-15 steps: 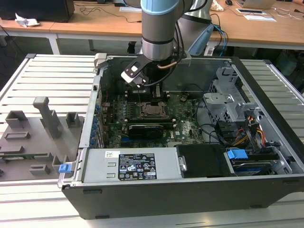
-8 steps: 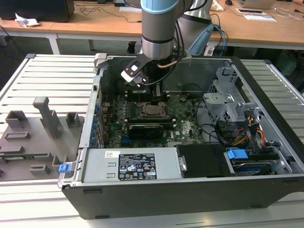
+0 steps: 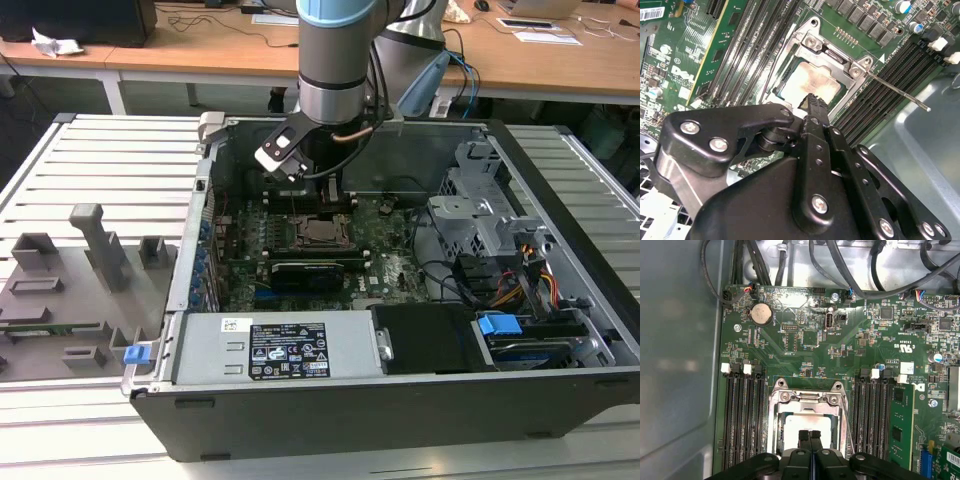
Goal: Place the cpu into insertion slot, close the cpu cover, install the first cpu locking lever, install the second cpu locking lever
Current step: 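Install the first cpu locking lever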
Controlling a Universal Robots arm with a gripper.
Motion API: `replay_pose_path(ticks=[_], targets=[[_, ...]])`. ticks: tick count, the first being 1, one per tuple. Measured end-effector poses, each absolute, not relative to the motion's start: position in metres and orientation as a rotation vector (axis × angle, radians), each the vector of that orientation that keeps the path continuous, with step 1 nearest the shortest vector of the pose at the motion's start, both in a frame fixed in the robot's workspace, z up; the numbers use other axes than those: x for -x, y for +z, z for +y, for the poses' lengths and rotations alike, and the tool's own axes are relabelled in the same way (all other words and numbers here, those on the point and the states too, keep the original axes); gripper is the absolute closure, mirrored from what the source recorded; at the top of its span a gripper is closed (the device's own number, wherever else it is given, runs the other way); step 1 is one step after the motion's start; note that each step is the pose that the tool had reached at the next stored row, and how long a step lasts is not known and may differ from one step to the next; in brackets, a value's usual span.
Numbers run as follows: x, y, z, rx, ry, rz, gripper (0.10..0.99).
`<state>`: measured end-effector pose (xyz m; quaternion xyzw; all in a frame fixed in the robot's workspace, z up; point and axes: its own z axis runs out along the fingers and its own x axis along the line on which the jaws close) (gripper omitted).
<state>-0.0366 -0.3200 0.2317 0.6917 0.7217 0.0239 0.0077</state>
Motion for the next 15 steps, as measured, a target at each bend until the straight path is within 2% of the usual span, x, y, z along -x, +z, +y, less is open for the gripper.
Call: replay_pose_path(ticks=[15], targets=[[0.0366, 0.2357, -0.32, -2.163, 0.075, 2.256, 0.98]])
